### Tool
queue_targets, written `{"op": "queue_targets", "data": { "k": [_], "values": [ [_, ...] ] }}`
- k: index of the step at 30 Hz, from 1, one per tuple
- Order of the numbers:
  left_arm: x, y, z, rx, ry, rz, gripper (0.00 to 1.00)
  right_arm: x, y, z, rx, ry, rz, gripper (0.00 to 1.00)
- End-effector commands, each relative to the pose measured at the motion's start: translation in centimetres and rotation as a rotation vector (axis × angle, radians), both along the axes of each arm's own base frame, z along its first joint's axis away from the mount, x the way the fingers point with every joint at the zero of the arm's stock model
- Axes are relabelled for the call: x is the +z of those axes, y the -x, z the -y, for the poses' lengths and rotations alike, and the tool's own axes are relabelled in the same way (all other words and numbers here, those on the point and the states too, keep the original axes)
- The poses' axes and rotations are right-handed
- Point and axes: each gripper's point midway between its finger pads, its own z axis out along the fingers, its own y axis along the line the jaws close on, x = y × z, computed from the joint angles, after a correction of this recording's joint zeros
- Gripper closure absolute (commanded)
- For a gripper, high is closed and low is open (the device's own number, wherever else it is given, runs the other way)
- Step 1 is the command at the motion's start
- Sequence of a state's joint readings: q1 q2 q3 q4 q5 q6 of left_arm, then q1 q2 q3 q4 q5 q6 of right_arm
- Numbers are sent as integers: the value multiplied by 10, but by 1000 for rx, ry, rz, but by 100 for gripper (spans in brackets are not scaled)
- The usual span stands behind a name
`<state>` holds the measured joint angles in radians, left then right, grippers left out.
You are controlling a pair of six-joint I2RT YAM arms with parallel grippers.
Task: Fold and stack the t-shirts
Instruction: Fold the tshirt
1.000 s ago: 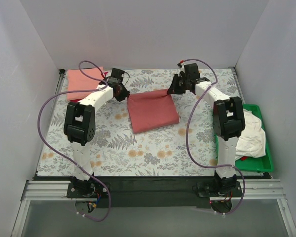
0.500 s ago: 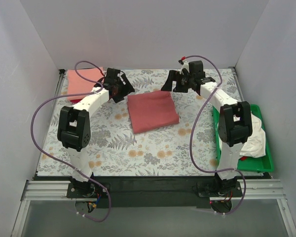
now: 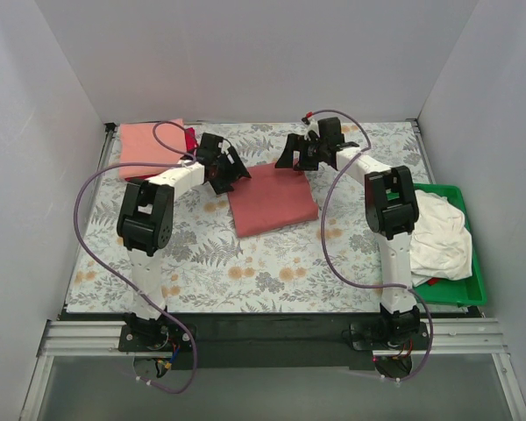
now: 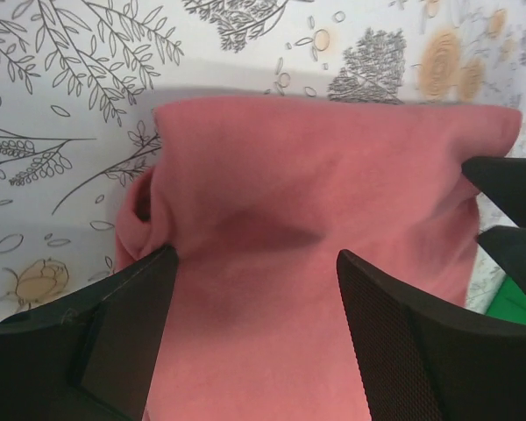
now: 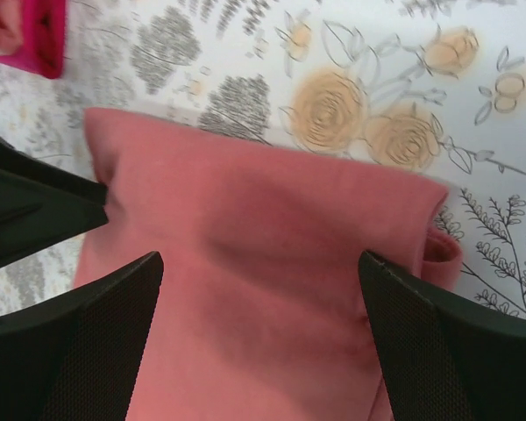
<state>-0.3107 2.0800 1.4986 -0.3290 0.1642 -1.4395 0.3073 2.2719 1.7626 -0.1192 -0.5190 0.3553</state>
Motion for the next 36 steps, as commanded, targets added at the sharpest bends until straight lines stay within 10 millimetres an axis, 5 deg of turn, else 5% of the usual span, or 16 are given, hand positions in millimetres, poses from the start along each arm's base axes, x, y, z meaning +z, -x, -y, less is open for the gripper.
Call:
{"op": "queue_targets", "data": {
  "k": [1, 4, 8, 14, 17, 18, 20, 28, 32, 36],
  "values": [
    [-10, 0, -1, -38, -26, 1, 27, -12, -14, 0, -21, 6, 10, 2],
    [-30, 5, -6, -61, -71, -36, 26, -36, -4, 4, -49, 41, -42, 2],
    [-39, 17, -11, -82, -96, -62, 26, -64, 34, 4, -51, 105, -101, 2],
    [-32, 53, -28, -58, -131, -77, 26, -70, 90, 2, -79, 184, -118, 2],
    [-41, 87, -40, -40, -147, -123, 26, -74, 122, 7, -95, 240, -131, 2],
    [-29, 93, -42, -28, -139, -100, 26, -73, 133, 13, -109, 263, -127, 2],
    [-30, 112, -48, -22, -145, -110, 26, -64, 142, 9, -98, 279, -94, 2],
    [46, 125, -55, 48, -103, 56, 22, 5, 148, 3, -105, 232, 30, 2],
    [55, 137, -56, 80, -83, 39, 22, 41, 156, 6, -125, 195, 94, 2],
    [41, 152, -66, 123, -114, -10, 21, 56, 179, 38, -257, 186, 111, 2]
  ]
}}
